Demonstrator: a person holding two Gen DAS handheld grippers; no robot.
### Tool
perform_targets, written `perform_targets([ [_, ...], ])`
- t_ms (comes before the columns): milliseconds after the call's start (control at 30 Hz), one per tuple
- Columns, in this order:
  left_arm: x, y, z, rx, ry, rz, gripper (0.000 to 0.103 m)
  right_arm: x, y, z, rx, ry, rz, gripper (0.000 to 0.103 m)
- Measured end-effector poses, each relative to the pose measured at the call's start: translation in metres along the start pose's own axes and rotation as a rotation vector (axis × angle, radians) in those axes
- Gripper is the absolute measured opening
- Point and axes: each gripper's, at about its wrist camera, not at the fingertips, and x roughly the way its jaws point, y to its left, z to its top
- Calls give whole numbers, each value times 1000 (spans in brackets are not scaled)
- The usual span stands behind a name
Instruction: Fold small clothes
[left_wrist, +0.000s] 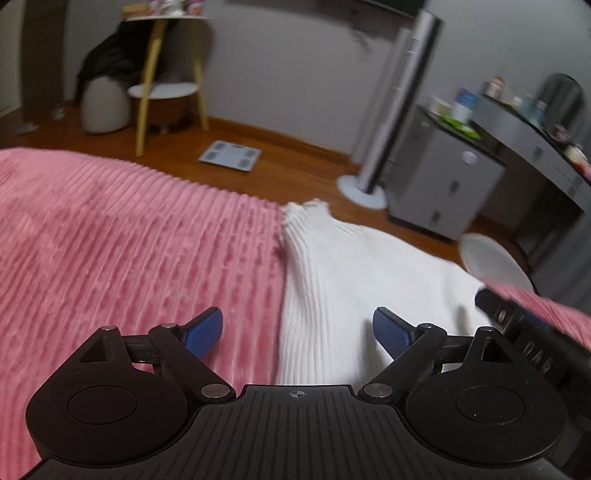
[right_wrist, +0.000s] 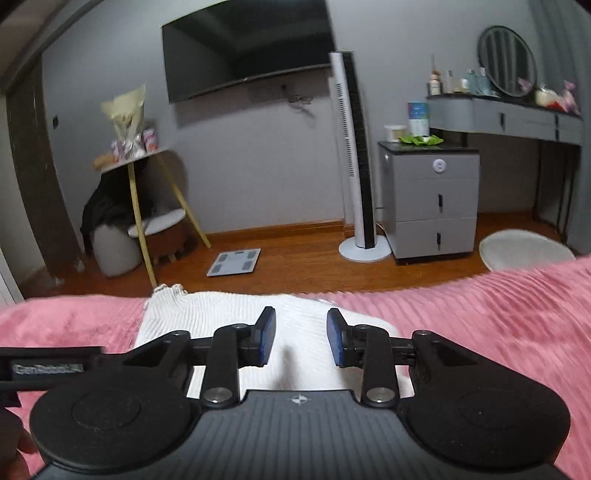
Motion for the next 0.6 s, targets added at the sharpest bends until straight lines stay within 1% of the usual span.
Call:
perform_targets([
  [67,16,-3,-1,-2,-22,28,97,20,6,-2,-40,28,-18,31],
  [100,25,-7,-4,16,-8,53,98,28,8,-4,-60,47,-34,32],
  [133,35,-10,-7,37,9,60,99,36,6,-9,-75,59,-46,33],
  [167,42,-11,-13,58,6,62,103,40,5,-15,-81,59,-58,36],
  [200,45,-13,-20,88,-26,86,103,45,0,-20,-78,59,-68,40],
  [233,47,-15,-26,123,-60,92,103,48,-5,-25,-64,52,-64,43],
  [267,47,-16,-30,144,-83,99,103,53,-8,-28,-51,50,-64,48],
  [300,49,-17,-33,153,-97,103,103,57,-9,-31,-48,49,-74,55],
  [333,53,-17,-34,155,-94,107,103,61,-11,-35,-44,39,-78,57],
  [367,55,-17,-34,156,-90,111,103,65,-14,-39,-29,37,-87,63],
  [400,56,-20,-33,167,-88,123,103,69,-18,-41,-6,37,-86,69],
  [467,49,-28,-31,201,-87,149,103,72,-22,-37,17,58,-90,70],
  [500,43,-29,-29,211,-78,152,103,70,-21,-35,10,65,-94,73],
  [567,22,-26,-28,211,-50,162,103,55,-20,-28,16,73,-99,77],
  [600,9,-21,-32,204,-49,146,103,43,-20,-24,19,65,-101,79],
])
